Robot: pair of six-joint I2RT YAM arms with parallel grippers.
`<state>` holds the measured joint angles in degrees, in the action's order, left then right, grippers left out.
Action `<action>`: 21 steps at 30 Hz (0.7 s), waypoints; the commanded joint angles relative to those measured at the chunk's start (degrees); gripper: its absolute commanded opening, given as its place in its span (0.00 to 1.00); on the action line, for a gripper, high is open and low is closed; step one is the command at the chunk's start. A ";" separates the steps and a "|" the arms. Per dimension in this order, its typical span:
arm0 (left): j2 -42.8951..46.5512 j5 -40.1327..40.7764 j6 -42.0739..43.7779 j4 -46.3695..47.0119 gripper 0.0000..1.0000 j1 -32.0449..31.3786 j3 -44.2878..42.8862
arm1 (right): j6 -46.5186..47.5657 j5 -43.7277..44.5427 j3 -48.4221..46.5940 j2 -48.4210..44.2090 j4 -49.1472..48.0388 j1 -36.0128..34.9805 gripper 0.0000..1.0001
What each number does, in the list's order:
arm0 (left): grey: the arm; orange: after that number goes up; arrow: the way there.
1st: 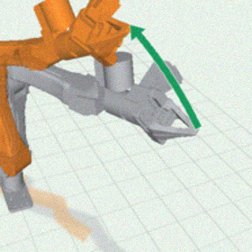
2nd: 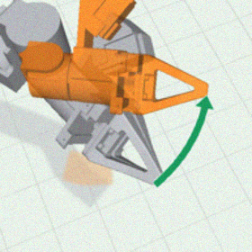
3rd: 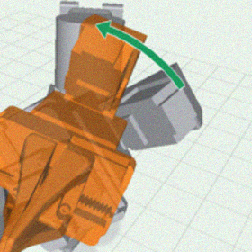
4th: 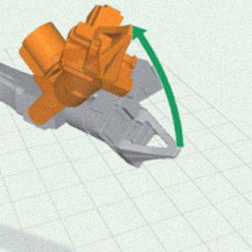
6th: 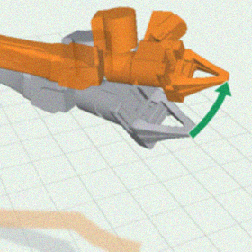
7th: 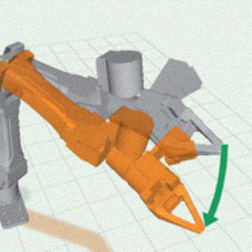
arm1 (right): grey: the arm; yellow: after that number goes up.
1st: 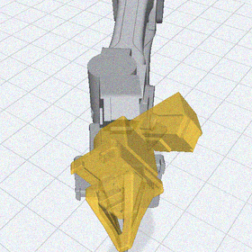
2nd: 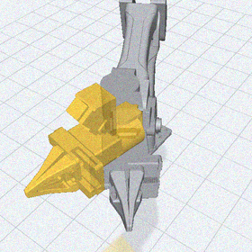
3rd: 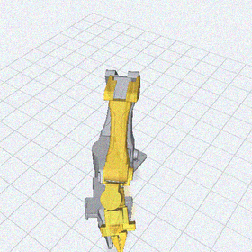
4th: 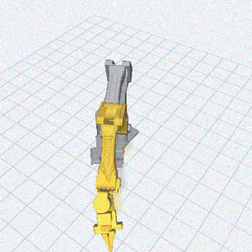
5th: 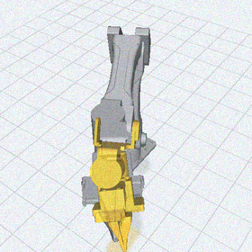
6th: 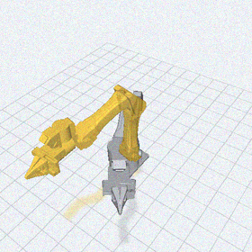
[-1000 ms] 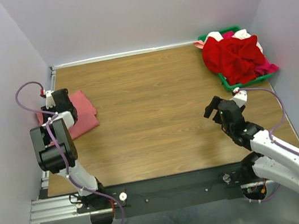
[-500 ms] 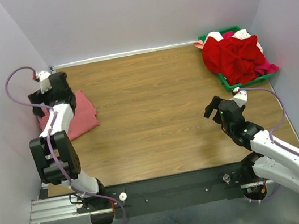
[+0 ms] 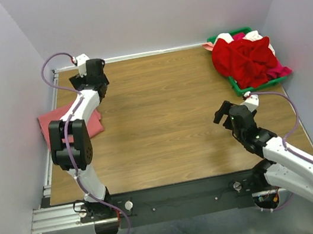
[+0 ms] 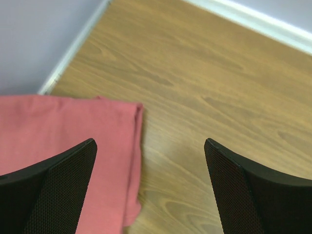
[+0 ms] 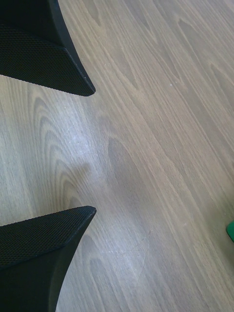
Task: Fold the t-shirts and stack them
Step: Neatly place the folded tshirt to the corner
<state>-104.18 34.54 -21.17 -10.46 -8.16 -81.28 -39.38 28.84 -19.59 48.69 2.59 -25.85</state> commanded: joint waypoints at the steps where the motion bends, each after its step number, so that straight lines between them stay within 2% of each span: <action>1: -2.87 -2.55 -4.84 -1.76 0.98 -1.42 1.99 | 0.53 -0.80 0.87 0.00 -1.18 0.27 1.00; 4: -3.66 -1.67 -6.77 -0.27 0.98 -1.33 4.98 | 0.79 -1.59 0.79 0.01 -1.27 0.27 1.00; 8: -5.41 -7.54 -8.45 0.70 0.98 -1.24 6.65 | 0.79 -2.12 0.87 -0.17 -1.18 0.27 1.00; 16: -7.09 -9.50 -12.05 0.88 0.98 -0.01 9.72 | 0.62 -2.30 1.66 -1.75 -1.27 0.27 1.00; 21: -4.11 -11.25 -16.26 3.60 0.98 0.25 18.24 | 0.44 -2.21 1.58 -1.05 -1.18 0.27 1.00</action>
<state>-110.17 25.12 -32.97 -8.60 -8.58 -68.73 -38.96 26.89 -18.98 47.57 2.57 -25.80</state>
